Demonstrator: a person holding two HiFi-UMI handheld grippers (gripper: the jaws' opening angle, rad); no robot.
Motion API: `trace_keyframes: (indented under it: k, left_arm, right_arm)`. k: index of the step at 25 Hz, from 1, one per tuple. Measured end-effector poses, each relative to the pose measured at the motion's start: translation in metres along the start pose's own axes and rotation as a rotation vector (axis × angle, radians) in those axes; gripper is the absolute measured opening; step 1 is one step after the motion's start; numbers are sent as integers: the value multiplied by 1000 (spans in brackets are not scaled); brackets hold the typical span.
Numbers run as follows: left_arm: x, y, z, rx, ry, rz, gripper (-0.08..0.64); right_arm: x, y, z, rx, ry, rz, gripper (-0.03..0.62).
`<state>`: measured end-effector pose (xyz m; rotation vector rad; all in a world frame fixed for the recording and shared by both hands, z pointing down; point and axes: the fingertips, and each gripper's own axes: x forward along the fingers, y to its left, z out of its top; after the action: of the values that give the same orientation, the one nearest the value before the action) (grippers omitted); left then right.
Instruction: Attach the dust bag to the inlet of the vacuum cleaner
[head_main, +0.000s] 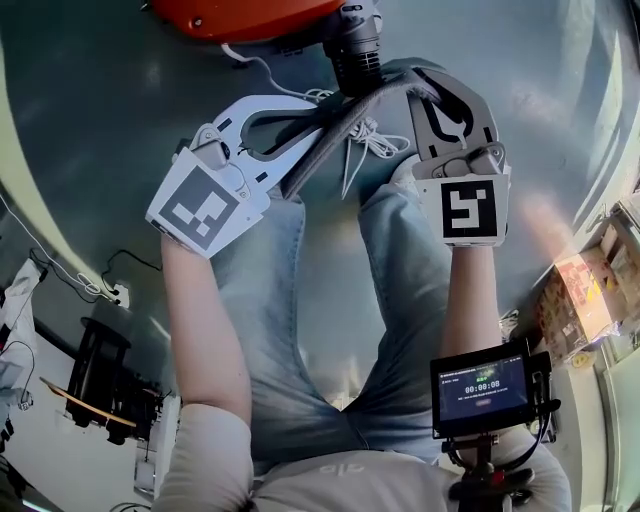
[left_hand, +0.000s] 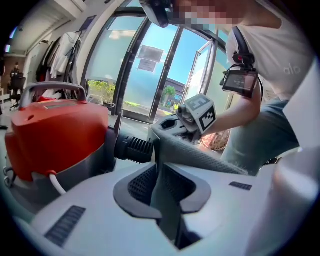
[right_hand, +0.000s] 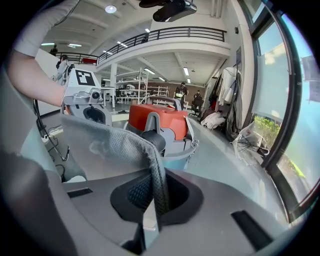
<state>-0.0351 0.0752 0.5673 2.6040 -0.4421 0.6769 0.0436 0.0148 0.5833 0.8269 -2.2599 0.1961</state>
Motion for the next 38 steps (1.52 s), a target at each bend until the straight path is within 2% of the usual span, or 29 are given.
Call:
trace_keyframes:
  k: [6, 9, 13, 18, 22, 24, 27, 31, 34, 36, 38]
  left_arm:
    - [4, 5, -1, 4, 29, 39, 48]
    - [8, 2, 1, 24, 24, 19, 48]
    - [0, -5, 19, 16, -46, -31, 48]
    - [7, -7, 16, 15, -2, 4, 48]
    - [13, 5, 5, 43, 66, 88, 48]
    - [13, 10, 3, 54, 74, 117, 48]
    - [12, 12, 4, 95, 62, 132, 48]
    - [8, 12, 7, 120, 35, 130, 21]
    - [5, 15, 13, 129, 5, 114, 14]
    - [4, 15, 13, 112, -6, 114, 11]
    - [2, 16, 13, 95, -15, 109, 11]
  right_arm:
    - [2, 3, 3, -5, -1, 5, 17]
    - [2, 2, 3, 12, 0, 4, 17]
    - [1, 1, 4, 24, 10, 0, 17]
    - [1, 2, 4, 42, 6, 1, 17]
    - [1, 2, 4, 50, -4, 2, 17]
    - [-1, 3, 6, 62, -24, 17, 17]
    - [-5, 8, 5, 51, -47, 87, 17]
    - [-18, 15, -1, -41, -83, 219, 17]
    - [-29, 18, -5, 27, -93, 333, 18]
    - [-42, 17, -11, 102, -85, 422, 20]
    - [-54, 12, -16, 134, -83, 481, 20]
